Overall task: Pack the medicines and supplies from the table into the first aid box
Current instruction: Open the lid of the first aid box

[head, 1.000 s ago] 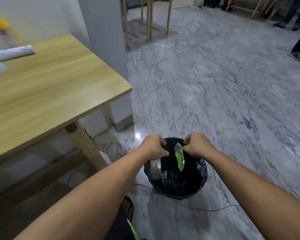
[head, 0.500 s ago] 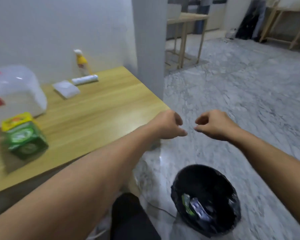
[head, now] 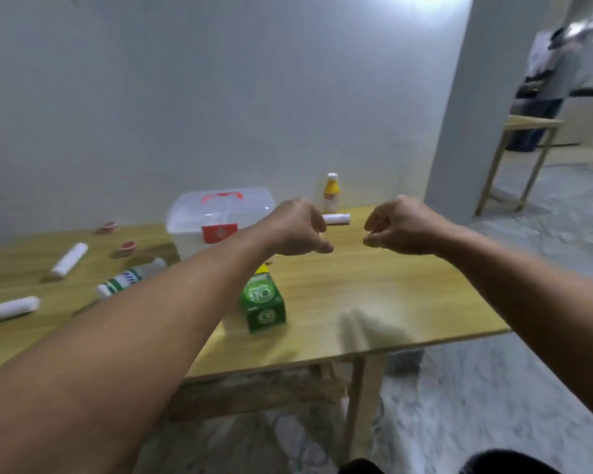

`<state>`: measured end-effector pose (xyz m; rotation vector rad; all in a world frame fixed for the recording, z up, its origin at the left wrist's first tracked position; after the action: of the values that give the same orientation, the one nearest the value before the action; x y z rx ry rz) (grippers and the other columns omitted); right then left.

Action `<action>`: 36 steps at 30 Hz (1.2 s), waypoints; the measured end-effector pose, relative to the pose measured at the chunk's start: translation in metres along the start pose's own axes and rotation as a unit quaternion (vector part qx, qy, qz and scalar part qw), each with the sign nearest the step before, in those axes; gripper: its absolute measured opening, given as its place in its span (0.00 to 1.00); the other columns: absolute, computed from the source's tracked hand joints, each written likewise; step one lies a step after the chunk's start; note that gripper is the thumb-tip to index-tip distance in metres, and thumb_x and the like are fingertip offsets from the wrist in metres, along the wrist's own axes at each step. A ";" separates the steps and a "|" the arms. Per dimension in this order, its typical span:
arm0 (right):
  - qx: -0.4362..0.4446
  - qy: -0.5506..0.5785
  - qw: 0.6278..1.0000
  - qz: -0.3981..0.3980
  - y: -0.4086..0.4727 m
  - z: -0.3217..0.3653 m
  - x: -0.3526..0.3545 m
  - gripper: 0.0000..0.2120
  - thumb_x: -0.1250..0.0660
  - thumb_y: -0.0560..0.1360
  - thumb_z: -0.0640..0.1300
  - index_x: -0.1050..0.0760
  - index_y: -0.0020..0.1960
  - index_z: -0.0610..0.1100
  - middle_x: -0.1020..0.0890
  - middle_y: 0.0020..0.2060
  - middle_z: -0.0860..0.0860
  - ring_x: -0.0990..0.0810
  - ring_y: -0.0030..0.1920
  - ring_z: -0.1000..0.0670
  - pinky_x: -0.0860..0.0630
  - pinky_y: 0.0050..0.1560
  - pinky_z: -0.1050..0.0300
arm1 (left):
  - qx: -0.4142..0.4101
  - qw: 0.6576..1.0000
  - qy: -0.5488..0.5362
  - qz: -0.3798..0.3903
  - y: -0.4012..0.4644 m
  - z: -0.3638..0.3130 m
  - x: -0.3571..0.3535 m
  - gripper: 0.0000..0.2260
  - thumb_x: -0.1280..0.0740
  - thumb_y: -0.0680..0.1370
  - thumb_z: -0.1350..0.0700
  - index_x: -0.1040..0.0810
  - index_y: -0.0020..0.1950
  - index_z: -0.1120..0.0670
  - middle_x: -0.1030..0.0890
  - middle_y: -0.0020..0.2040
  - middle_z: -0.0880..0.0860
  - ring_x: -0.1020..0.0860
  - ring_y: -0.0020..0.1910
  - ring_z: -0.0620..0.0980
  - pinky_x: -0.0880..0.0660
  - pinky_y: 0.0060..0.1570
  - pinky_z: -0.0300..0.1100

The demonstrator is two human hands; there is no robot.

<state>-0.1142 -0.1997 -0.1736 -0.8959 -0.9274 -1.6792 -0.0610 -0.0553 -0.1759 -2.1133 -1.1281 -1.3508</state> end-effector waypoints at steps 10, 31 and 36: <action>0.189 -0.027 0.981 -0.023 0.066 0.147 -0.086 0.13 0.29 0.71 0.44 0.20 0.56 0.44 0.16 0.53 0.47 0.19 0.52 0.47 0.28 0.51 0.58 | 0.087 0.981 0.064 -0.159 -0.016 0.151 0.091 0.20 0.28 0.69 0.54 0.22 0.61 0.52 0.22 0.63 0.54 0.25 0.62 0.53 0.28 0.58 0.44; 0.439 -0.205 0.867 -0.116 0.069 0.178 -0.154 0.25 0.26 0.70 0.44 0.27 0.65 0.44 0.28 0.67 0.35 0.28 0.67 0.35 0.30 0.65 0.36 | 0.070 0.974 0.008 -0.214 -0.021 0.223 0.093 0.24 0.29 0.72 0.45 0.25 0.66 0.51 0.29 0.71 0.50 0.33 0.72 0.50 0.35 0.69 0.49; 0.473 -0.224 0.834 -0.172 0.064 0.179 -0.153 0.26 0.25 0.69 0.42 0.30 0.65 0.44 0.25 0.65 0.34 0.25 0.64 0.34 0.27 0.61 0.37 | 0.075 0.973 0.005 -0.217 -0.020 0.226 0.093 0.24 0.29 0.71 0.44 0.24 0.66 0.50 0.29 0.72 0.49 0.34 0.73 0.48 0.35 0.70 0.50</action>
<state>0.0094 0.0053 -0.2202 -0.4217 -2.0923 -1.0166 0.0719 0.1496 -0.1996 -1.8142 -1.7036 -1.3977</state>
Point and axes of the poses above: each hand's wrist, its own y-axis towards the middle knuckle, its own x-axis out of the back of the hand, z = x × y, the point moved 10 cm from there along y, towards the middle knuckle
